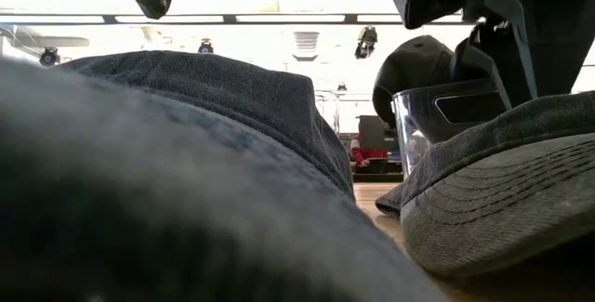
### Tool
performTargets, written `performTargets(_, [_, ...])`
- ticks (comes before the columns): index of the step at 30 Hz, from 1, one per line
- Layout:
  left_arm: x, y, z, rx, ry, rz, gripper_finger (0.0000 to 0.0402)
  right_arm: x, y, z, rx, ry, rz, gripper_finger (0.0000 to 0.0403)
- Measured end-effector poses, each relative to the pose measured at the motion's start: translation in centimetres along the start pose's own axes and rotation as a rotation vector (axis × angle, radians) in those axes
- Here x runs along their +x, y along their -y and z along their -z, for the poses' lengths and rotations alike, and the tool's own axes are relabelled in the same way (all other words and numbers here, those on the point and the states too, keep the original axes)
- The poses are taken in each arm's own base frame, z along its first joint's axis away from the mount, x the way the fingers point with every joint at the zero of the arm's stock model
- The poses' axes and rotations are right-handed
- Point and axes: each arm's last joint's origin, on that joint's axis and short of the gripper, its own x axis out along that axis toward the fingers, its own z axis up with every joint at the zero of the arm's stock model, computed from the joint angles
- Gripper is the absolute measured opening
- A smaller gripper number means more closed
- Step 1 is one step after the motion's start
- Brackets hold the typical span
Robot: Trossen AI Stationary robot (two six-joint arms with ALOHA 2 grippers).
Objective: Pick & Place hat
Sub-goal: Adjust the right transparent bin
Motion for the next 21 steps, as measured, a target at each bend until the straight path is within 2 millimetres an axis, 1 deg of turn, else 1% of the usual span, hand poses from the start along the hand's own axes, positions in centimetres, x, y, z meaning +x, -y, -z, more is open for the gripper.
performTargets(5, [0.0, 0.0, 0.0, -0.001, -0.004, 0.012, 0.0165, -1.2, -0.8, 0.2, 0.025, -0.003, -0.008, 0.0134])
performTargets(8, [0.0, 0.0, 0.0, -0.001, -0.005, 0.015, 0.0165, -1.8, -1.4, 0.7, 0.039, -0.022, 0.006, 0.0134])
performTargets(15, [0.0, 0.0, 0.0, 0.005, -0.009, 0.016, 0.0165, -1.6, -2.2, 2.4, 0.107, -0.066, 0.046, 0.0134])
performTargets(19, [0.0, 0.0, 0.1, 0.006, -0.014, 0.019, 0.0165, -1.4, -2.1, 3.6, 0.163, -0.112, 0.114, 0.0134])
performTargets(21, [0.0, 0.0, 0.2, 0.007, -0.017, 0.018, 0.0165, -1.6, -1.9, 4.3, 0.186, -0.141, 0.158, 0.0131])
